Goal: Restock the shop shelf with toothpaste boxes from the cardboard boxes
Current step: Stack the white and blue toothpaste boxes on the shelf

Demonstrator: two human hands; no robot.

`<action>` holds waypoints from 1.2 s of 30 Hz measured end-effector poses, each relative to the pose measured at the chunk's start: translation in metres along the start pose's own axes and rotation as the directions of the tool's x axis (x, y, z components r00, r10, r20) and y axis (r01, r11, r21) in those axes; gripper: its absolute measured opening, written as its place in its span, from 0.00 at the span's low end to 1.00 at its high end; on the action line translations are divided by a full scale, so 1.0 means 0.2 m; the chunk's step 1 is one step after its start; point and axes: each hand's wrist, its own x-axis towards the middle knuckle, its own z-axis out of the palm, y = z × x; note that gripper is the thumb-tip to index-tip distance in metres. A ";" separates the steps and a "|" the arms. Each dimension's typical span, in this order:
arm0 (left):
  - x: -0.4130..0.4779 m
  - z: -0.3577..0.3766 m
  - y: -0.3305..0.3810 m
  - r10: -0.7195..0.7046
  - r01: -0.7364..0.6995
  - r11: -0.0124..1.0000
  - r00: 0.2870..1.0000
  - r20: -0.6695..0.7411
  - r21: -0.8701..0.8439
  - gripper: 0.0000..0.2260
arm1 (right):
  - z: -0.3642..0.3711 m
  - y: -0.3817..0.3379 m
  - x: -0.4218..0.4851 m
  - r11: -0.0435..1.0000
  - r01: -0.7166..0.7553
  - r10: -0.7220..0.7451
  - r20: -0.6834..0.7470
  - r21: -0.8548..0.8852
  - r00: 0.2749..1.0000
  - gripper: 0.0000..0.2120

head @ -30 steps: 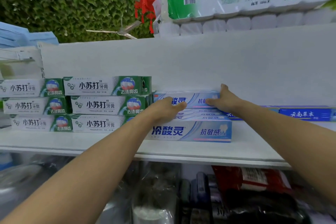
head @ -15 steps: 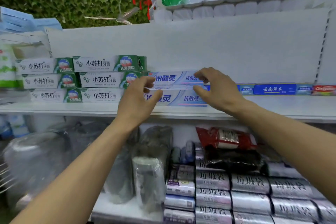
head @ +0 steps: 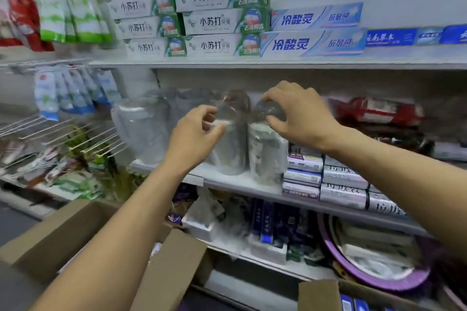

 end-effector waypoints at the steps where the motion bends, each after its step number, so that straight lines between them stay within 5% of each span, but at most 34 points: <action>1: -0.03 -0.04 -0.08 -0.021 0.021 1.000 1.000 0.011 0.008 0.16 | 0.04 -0.08 0.00 1.000 0.011 -0.011 0.023 0.016 1.000 0.17; 12: -0.38 -0.66 -1.19 -0.276 0.260 0.958 0.952 0.130 0.123 0.14 | 0.78 -1.13 0.17 0.978 -0.026 -0.033 0.271 0.209 0.962 0.16; 19: -0.67 -0.85 -1.83 -0.470 0.434 0.882 0.831 0.298 0.183 0.13 | 1.24 -1.61 0.15 0.946 -0.165 0.016 0.468 0.280 0.884 0.13; 23: -0.81 -0.81 -2.09 -0.559 0.493 0.829 0.733 0.388 0.264 0.14 | 1.51 -1.75 0.11 0.913 -0.258 0.008 0.618 0.315 0.786 0.13; 30: -0.92 -0.56 -2.46 -0.704 0.727 0.668 0.548 0.451 0.159 0.14 | 2.04 -1.83 0.04 0.793 -0.513 0.050 0.805 0.328 0.591 0.09; 36: -0.97 -0.35 -2.75 -0.819 0.891 0.452 0.393 0.418 0.049 0.05 | 2.54 -1.89 -0.06 0.598 -0.774 0.126 0.929 0.209 0.348 0.06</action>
